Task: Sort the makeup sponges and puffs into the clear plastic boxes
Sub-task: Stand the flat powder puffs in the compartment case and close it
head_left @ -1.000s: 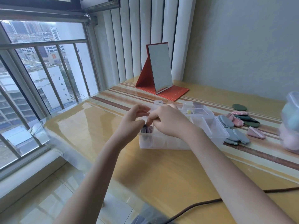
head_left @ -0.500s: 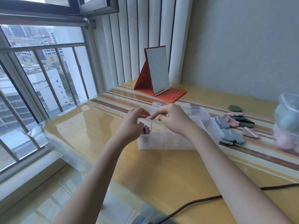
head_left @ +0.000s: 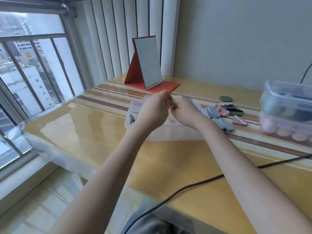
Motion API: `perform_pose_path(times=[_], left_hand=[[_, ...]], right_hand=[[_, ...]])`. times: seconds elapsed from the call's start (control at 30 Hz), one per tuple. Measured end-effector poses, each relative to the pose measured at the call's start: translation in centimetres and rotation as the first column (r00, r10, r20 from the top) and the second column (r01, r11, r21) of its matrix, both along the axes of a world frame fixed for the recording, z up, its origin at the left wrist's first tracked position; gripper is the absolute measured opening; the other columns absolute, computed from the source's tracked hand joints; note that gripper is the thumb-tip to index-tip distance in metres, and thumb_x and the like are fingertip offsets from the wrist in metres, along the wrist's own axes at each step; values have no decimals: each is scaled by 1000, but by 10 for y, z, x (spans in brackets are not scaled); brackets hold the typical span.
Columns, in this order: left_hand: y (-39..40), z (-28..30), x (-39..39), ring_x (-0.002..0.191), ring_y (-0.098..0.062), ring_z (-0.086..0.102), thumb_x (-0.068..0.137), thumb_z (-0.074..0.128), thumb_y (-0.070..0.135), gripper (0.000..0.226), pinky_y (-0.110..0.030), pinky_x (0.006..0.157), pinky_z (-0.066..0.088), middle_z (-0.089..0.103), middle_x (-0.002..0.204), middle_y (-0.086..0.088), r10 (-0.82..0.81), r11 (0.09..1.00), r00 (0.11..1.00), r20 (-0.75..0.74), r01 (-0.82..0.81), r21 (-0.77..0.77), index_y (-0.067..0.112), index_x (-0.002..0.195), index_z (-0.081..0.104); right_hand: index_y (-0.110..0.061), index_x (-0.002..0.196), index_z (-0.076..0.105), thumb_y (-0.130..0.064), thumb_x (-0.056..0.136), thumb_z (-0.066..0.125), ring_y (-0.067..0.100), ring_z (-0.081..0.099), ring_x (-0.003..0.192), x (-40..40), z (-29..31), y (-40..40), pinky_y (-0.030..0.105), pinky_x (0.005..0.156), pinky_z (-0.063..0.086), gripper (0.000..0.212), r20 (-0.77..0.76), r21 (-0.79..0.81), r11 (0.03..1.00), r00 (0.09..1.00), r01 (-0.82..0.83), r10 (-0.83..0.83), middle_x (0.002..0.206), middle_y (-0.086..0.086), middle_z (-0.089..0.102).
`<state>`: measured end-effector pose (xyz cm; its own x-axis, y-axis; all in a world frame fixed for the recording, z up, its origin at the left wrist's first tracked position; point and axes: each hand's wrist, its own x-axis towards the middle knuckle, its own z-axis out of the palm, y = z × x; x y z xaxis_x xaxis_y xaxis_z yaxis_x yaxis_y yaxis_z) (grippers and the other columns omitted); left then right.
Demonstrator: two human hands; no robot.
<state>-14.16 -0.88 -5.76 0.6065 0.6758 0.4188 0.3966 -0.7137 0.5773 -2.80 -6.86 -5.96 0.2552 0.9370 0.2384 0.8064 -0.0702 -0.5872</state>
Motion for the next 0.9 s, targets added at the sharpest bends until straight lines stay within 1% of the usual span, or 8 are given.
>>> perform_pose_path(times=[0.13,0.27,0.37,0.47,0.53,0.6,0.7,0.9], left_hand=[[-11,8,55,92,-22,58,82,55,2,21,-28,71,46,62,96,-4,-143,977,985,95,156,-145,11,100,62],[-22,4,90,93,-26,57,83,43,5,26,-28,72,41,66,95,-11,-264,946,963,48,268,-181,7,96,65],[-22,-8,95,77,-17,54,79,37,22,22,-30,65,40,61,77,0,-284,926,951,121,305,-222,14,80,58],[-17,-18,94,86,-10,57,87,45,10,19,-23,74,45,62,91,7,-296,913,939,175,332,-237,17,97,58],[-13,-21,93,94,-12,60,87,40,-2,31,-22,80,46,64,100,1,-282,915,940,192,323,-240,13,105,60],[-12,-22,93,98,-15,60,81,32,-11,42,-23,85,46,64,101,-3,-276,919,941,194,318,-234,9,104,61],[-12,-23,92,101,-17,58,73,28,-15,51,-22,90,45,65,104,-7,-280,925,945,172,313,-215,6,106,61],[-13,-22,90,104,-17,59,71,30,-15,51,-28,94,46,64,104,-4,-286,927,947,146,312,-208,7,104,62]], right_hand=[[-38,60,41,8,86,41,16,44,72,37,-4,-22,12,53,30,53,-71,152,983,993,107,-97,65,-17,44],[-25,72,51,6,88,43,14,51,78,60,-25,-32,22,58,35,36,-147,250,948,975,199,-166,74,-5,57],[-22,77,63,6,82,45,9,57,76,64,-33,-30,24,65,42,34,-248,384,892,957,238,-148,76,-1,65],[-27,78,66,3,79,44,13,64,86,81,-34,-31,29,79,50,37,-382,446,813,901,375,-205,83,-5,69],[-22,99,65,-2,83,47,19,60,100,96,-38,-33,37,88,48,32,-240,352,825,895,442,-377,100,-1,67],[-24,127,54,-18,90,52,26,47,120,107,-49,-35,40,101,37,38,-50,133,864,874,486,-484,122,1,60],[-36,141,40,-29,91,50,24,25,140,111,-69,-35,45,110,28,52,131,-117,891,896,440,-425,148,-6,40],[-26,105,64,-20,88,58,15,60,103,113,-72,-31,36,84,50,19,-227,171,826,837,537,-498,108,-9,67]])
